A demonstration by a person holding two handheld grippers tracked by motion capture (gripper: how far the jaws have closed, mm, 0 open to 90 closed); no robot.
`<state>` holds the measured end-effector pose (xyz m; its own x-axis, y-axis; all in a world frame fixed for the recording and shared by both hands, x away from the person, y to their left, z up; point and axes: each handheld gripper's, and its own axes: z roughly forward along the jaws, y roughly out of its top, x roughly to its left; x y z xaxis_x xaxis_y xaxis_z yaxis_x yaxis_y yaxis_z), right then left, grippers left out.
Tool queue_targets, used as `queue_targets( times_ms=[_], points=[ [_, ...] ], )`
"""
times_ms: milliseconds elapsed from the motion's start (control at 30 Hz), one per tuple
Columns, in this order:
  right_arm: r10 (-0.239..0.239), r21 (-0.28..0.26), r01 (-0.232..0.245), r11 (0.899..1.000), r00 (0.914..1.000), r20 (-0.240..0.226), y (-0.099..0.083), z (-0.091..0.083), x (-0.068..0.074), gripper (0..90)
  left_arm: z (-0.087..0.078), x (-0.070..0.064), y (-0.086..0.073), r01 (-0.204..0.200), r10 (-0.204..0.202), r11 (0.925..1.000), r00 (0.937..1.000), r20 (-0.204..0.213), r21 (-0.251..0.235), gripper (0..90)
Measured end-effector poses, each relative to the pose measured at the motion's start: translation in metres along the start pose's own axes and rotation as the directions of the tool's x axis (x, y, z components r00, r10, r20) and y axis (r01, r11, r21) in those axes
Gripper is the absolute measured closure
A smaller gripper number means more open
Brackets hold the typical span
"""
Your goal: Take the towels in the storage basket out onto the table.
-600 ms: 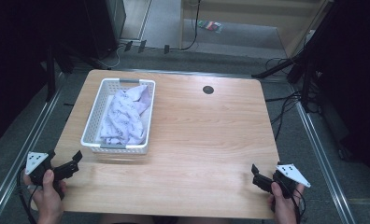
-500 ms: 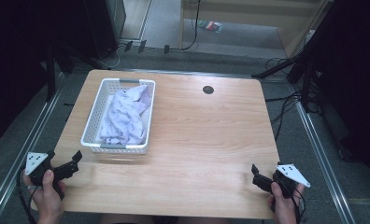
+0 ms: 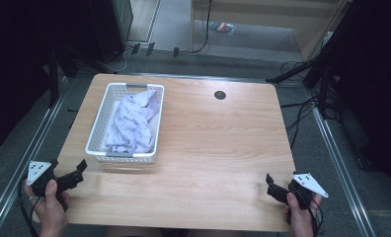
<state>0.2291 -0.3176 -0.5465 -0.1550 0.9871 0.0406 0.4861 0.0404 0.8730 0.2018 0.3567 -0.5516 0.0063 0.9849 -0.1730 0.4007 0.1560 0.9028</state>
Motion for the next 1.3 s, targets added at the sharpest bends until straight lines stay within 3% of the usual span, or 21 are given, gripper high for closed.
queue_targets(
  times_ms=[500,633,833,1000,1300],
  points=[
    [0.003,0.002,-0.003,1.0,1.0,0.002,0.0,0.0,0.0,3.4,-0.001,0.001,0.001,-0.007,0.007,1.0,1.0,-0.006,0.005,0.0],
    [0.009,0.003,-0.009,1.0,1.0,0.003,0.0,0.0,0.0,3.4,-0.006,0.002,0.007,0.009,-0.009,0.9999,0.9999,0.006,0.006,0.0],
    [0.006,0.005,-0.006,1.0,1.0,0.005,0.0,0.0,0.0,3.4,-0.023,-0.007,0.02,-0.002,0.002,0.9996,0.9999,0.011,-0.027,0.0],
    [-0.001,0.005,0.001,1.0,1.0,0.007,0.0,0.0,0.0,3.4,-0.032,-0.02,0.033,-0.034,0.034,0.9993,0.9994,0.008,-0.018,0.0],
    [0.005,0.004,-0.005,1.0,1.0,0.008,0.0,0.0,0.0,3.5,-0.032,-0.038,0.056,-0.082,0.082,0.9965,0.9965,0.019,0.019,0.0]
  ],
)
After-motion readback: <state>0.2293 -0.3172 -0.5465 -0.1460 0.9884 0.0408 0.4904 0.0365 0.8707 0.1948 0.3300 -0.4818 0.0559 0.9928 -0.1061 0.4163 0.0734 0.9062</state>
